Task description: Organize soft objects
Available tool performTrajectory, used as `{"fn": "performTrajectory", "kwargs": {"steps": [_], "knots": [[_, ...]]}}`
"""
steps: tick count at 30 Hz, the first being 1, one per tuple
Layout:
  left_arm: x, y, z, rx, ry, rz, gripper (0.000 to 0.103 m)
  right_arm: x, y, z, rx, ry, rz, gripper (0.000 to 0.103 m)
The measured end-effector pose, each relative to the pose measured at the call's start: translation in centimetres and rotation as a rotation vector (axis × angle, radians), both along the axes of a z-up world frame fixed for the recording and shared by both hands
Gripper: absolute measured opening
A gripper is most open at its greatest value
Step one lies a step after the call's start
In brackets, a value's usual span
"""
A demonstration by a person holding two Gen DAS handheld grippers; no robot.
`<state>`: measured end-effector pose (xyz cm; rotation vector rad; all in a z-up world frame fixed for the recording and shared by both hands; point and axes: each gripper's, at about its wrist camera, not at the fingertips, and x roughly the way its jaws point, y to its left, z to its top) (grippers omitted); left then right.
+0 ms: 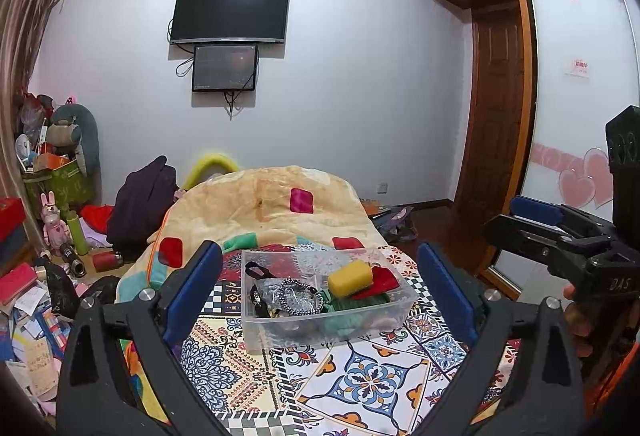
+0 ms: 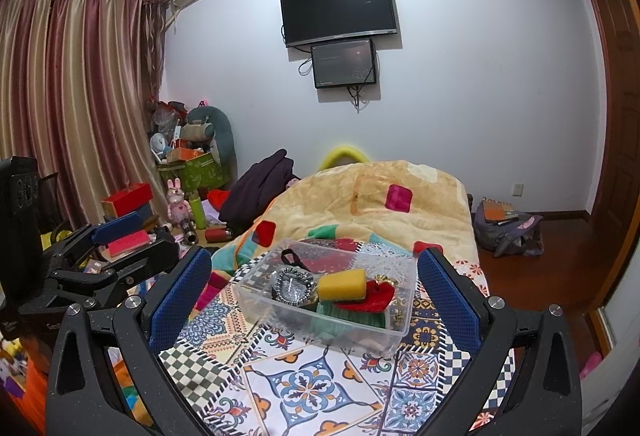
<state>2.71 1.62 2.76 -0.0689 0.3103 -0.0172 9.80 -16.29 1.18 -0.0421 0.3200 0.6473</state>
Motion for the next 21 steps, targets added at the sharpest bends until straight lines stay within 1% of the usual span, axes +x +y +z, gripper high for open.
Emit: {"fn": "performTrajectory", "kwargs": {"steps": [21], "knots": [[-0.08, 0.18, -0.12, -0.001, 0.003, 0.004, 0.102, -0.36, 0.21, 0.15, 0.000, -0.001, 0.001, 0.103]]}}
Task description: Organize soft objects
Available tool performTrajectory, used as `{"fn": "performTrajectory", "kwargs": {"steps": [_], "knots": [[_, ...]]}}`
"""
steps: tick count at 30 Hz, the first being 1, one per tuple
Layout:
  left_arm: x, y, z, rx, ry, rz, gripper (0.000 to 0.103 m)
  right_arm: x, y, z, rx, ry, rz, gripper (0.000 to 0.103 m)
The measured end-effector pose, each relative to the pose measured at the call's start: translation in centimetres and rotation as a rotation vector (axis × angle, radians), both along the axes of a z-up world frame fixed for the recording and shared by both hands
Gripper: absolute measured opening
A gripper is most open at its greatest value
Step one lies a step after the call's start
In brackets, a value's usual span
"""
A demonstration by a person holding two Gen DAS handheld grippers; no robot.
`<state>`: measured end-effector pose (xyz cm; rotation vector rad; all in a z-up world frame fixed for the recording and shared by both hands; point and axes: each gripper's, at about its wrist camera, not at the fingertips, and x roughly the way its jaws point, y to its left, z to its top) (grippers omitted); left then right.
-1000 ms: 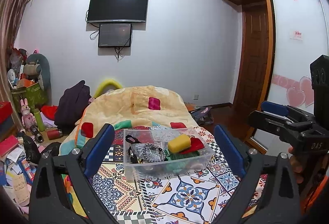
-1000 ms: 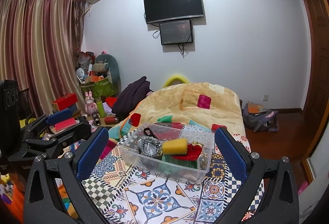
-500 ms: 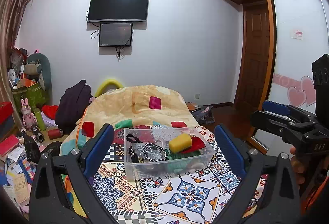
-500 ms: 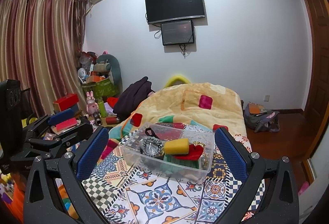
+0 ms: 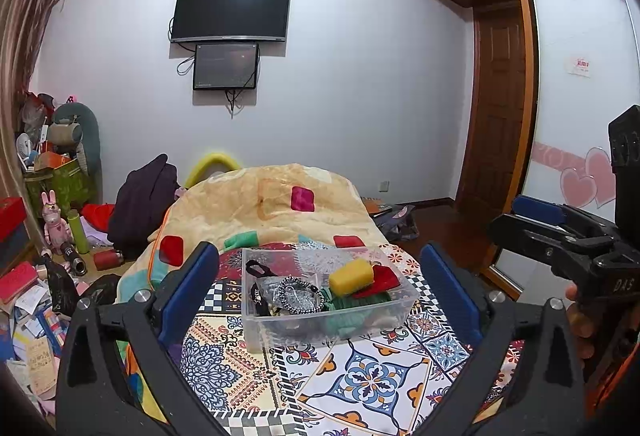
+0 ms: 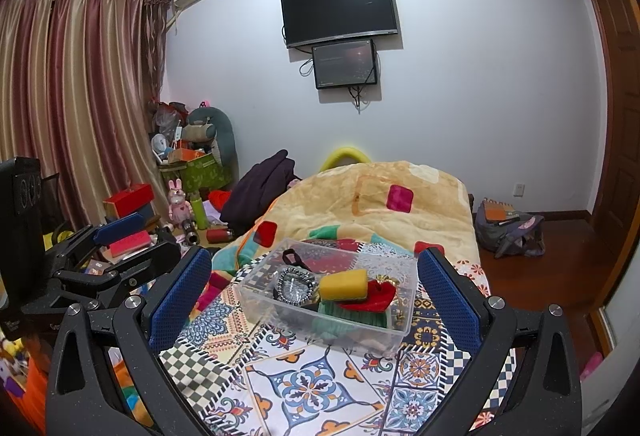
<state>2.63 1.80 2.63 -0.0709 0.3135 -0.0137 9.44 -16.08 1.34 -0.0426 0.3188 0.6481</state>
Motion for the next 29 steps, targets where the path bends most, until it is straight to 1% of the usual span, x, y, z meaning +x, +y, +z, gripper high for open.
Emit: {"fn": "performTrajectory", "kwargs": {"steps": [22, 29], "knots": [[0.00, -0.12, -0.08, -0.006, 0.013, -0.007, 0.103, -0.01, 0.18, -0.52, -0.005, 0.022, 0.002, 0.103], [0.11, -0.18, -0.02, -0.010, 0.021, -0.012, 0.103, 0.37, 0.05, -0.77, -0.007, 0.043, -0.002, 0.103]]}}
